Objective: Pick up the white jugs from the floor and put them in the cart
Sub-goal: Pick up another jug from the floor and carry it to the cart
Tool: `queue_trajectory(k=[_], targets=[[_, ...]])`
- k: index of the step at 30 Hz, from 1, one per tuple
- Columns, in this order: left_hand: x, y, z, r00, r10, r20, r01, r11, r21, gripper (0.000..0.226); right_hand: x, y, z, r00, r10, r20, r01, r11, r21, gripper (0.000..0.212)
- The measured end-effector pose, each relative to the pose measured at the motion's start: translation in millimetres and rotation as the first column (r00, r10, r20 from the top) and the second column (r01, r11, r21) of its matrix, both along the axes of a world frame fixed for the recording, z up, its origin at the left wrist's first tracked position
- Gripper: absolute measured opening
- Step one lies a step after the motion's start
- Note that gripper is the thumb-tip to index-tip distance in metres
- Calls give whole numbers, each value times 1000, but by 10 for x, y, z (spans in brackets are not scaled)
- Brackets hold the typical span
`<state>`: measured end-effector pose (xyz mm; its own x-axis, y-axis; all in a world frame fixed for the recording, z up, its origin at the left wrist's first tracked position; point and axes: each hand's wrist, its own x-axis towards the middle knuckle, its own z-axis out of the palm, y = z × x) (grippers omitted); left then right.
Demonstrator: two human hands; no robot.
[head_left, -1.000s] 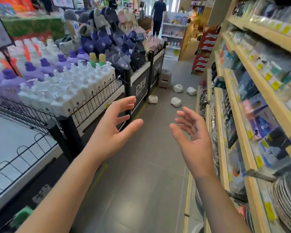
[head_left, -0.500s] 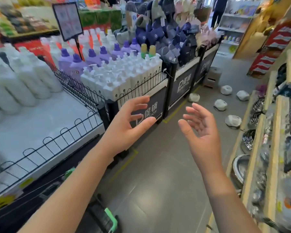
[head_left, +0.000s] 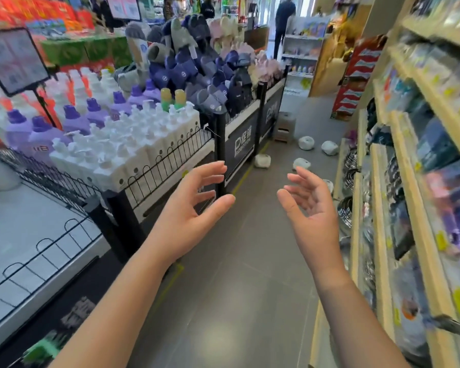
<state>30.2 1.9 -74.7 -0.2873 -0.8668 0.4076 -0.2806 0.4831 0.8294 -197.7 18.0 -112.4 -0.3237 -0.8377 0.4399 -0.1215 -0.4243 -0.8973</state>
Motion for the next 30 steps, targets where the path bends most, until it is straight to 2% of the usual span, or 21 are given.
queue_trajectory(k=[5, 10, 15, 21, 30], targets=[[-414, -744, -135, 997, -76, -20, 76, 997, 20, 50, -425, -394, -102, 997, -77, 8, 77, 996, 41, 52], [-944, -1841, -262, 985, -167, -31, 168, 986, 14, 52, -944, -1062, -194, 987, -159, -6, 160, 985, 65, 48], [-1428, -3297, -173, 975, -223, -16, 223, 975, -8, 50, -1399, -2272, -137, 973, -224, -52, 227, 971, 79, 50], [-1845, -5040, -54, 969, -245, -28, 246, 968, 48, 58, -1936, -3848, 57, 964, -231, -133, 251, 955, 160, 52], [-2916, -6821, -257, 939, -334, -86, 344, 926, 154, 49, -2848, -5356, -119, 947, -315, -68, 321, 906, 274, 54]])
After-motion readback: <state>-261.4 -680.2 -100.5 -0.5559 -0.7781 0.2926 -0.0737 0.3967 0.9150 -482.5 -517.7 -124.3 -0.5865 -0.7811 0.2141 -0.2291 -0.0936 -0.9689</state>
